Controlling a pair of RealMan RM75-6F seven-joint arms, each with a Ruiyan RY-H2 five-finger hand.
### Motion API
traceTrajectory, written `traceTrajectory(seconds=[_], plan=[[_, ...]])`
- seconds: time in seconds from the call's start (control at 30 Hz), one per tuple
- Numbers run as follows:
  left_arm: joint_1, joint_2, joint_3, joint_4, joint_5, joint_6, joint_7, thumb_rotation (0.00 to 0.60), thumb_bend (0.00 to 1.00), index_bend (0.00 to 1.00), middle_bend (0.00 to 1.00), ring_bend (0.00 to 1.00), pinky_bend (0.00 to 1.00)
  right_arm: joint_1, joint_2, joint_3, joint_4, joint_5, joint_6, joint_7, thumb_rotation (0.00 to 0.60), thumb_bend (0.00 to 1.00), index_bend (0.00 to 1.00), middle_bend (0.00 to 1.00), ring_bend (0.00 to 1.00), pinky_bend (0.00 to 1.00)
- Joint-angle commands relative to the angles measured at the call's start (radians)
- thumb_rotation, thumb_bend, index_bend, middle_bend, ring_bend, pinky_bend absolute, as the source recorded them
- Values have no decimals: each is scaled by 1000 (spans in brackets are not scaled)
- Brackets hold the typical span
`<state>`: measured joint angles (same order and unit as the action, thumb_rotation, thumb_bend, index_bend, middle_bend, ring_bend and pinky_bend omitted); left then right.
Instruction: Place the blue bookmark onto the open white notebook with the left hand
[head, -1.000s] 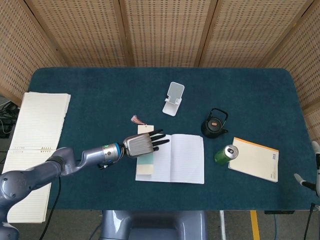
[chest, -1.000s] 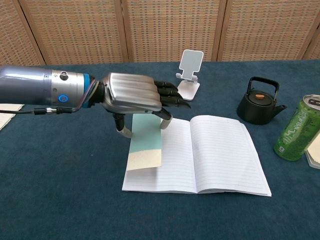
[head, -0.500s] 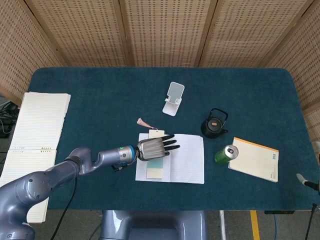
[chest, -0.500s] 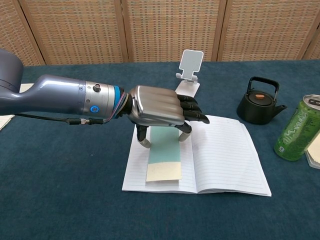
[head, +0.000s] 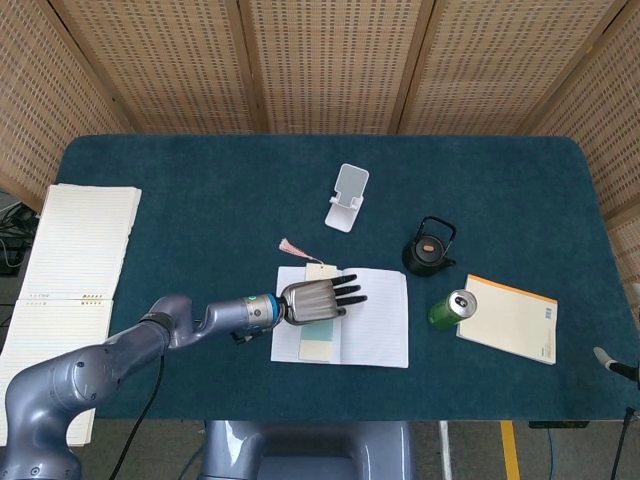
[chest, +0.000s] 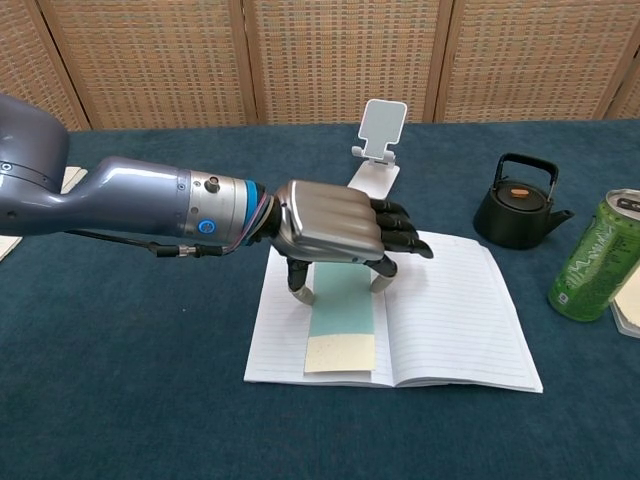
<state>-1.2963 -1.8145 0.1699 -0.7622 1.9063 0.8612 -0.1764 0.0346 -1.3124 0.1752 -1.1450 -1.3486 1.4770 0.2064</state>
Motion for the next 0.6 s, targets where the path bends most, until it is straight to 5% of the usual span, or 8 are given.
traceTrajectory(seconds=[0.03, 0.27, 0.6], plan=[[-3, -6, 2, 5, -3, -1, -5, 600, 227, 510, 0, 0, 0, 1, -1, 0, 2, 1, -2, 0, 600, 115, 96, 0, 0, 0], [-10, -23, 11, 20, -5, 2, -10, 600, 228, 482, 0, 0, 0, 1, -3, -1, 5, 2, -7, 2, 600, 115, 96, 0, 0, 0], [-4, -21, 15, 22, -25, -2, -11, 600, 227, 22, 0, 0, 0, 2, -5, -2, 8, -2, -7, 2, 600, 115, 96, 0, 0, 0]])
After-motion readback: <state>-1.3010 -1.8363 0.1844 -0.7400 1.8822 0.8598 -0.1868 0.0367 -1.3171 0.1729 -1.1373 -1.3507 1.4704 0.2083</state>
